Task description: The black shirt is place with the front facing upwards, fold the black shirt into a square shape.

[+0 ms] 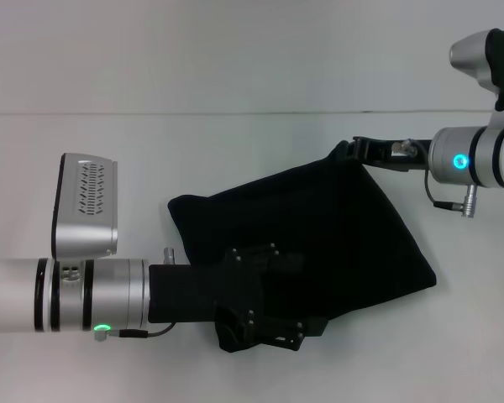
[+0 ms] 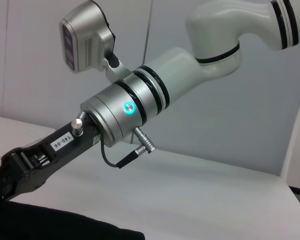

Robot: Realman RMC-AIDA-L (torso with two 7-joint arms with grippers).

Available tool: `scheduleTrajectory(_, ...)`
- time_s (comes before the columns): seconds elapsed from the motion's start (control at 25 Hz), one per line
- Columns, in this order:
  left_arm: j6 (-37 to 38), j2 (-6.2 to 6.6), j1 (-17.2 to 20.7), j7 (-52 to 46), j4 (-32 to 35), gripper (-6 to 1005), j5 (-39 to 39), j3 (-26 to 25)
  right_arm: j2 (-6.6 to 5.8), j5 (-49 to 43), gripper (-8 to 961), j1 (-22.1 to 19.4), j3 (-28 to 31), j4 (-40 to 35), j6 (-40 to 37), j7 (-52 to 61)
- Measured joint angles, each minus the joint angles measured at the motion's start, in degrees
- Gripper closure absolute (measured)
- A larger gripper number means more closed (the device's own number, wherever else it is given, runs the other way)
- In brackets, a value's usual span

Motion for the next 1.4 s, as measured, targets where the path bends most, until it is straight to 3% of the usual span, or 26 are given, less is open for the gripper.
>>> scheduleTrajectory(0.36, 0.0, -0.08, -0.4, 0.0, 0.0, 50, -0.1, -0.2, -0.88, -0.2, 937, 0.5, -0.3, -2.6, -1.0, -1.3)
scheduleTrajectory(0.56, 0.0, -0.18, -0.6, 0.0, 0.0, 50, -0.2, -0.2, -1.86, -0.9, 935, 1.6, -1.4, -0.3, -0.4, -0.7)
scheduleTrajectory(1.08, 0.0, -0.23, -0.6, -0.7, -0.5, 50, -0.2, -0.4, -1.07, -0.9, 931, 1.6, -4.3, 1.8, 7.0, -0.7)
scheduleTrajectory(1.24, 0.0, -0.24, -0.3, -1.3, -0.5, 50, -0.2, -1.9, -1.41, -0.5, 777, 0.4, -3.1, 0.8, 10.1, -0.6)
scheduleTrajectory(1.4, -0.5, -0.13, -0.1, -1.7, -0.7, 50, -0.2, -5.1, -1.98, -0.3, 655, -1.2, -2.2, -2.1, 8.4, -0.7)
